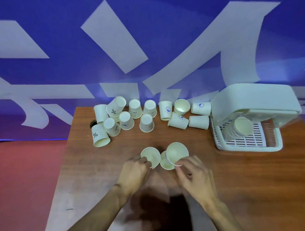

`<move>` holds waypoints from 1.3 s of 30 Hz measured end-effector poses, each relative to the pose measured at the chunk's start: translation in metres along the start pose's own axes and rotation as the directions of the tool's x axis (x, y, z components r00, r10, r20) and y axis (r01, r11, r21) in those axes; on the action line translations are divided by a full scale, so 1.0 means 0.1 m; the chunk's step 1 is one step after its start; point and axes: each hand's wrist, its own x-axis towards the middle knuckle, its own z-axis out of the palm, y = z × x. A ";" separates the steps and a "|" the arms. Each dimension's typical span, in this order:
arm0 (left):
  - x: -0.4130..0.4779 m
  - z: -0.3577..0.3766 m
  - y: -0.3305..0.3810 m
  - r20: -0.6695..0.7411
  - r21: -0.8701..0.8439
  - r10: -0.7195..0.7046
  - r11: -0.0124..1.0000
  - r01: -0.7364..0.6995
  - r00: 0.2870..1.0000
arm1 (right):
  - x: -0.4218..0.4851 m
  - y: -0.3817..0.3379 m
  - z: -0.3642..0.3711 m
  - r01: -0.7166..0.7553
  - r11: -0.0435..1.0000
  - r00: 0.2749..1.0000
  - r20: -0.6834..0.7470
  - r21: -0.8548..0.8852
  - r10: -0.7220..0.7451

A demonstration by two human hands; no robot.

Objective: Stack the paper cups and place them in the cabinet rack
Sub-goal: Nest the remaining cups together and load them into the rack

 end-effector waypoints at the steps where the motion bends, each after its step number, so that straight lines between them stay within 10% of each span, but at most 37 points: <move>1: 0.02 0.05 0.01 0.053 0.007 -0.013 1.000 0.013 0.999 | -0.04 0.00 0.00 -0.004 1.000 1.000 0.006 0.008 0.004; 8: 0.07 0.21 -0.05 0.264 -0.013 -0.123 0.991 0.131 0.957 | -0.12 0.01 -0.06 0.020 0.998 0.999 0.025 0.065 -0.021; 39: 0.08 0.21 0.05 0.169 -0.077 -0.183 0.977 0.198 0.968 | 0.14 0.34 0.51 0.138 0.956 0.948 0.313 -0.259 -0.052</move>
